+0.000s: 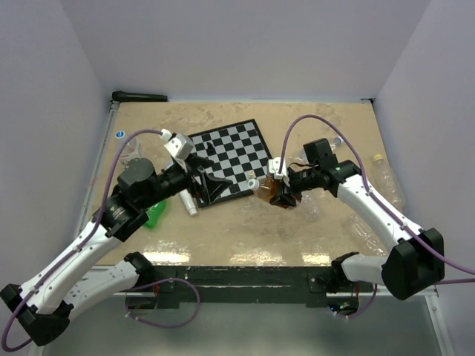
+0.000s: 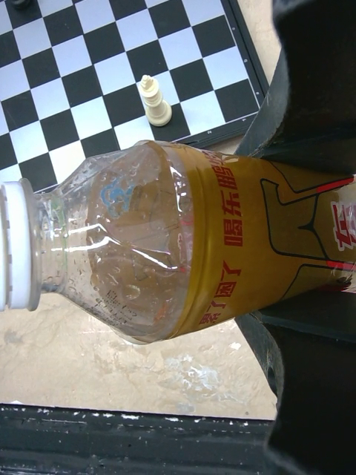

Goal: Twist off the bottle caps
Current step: Unscrew the bottle cap from the plastic bottle.

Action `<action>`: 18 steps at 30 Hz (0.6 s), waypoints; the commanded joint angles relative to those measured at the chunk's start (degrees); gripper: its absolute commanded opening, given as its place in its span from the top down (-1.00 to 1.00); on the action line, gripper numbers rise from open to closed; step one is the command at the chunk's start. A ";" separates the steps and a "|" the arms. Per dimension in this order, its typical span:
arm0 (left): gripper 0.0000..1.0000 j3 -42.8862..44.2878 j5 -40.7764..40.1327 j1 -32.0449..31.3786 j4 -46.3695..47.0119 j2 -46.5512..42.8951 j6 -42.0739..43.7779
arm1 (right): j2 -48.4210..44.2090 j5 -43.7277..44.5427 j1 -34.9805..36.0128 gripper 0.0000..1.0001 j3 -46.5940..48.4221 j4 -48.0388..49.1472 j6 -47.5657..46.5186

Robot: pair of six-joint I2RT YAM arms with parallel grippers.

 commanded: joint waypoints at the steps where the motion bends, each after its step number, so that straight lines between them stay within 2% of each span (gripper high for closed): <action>1: -1.00 -2.56 9.29 -0.06 -0.64 -3.07 20.62 | 0.06 -2.02 -0.29 0.90 0.44 -1.38 -2.15; 4: -1.00 -4.67 11.77 -0.15 -1.97 -3.51 26.70 | 0.15 -2.37 -0.29 0.89 0.71 -2.08 -2.86; 11: -0.97 -5.47 15.54 -0.24 0.05 0.17 33.30 | 0.24 -2.64 -0.64 0.88 1.15 -3.23 -4.00; 18: -0.94 -7.22 20.04 -0.86 6.02 3.25 35.24 | 0.59 -2.90 -0.81 0.88 1.06 -3.67 -4.70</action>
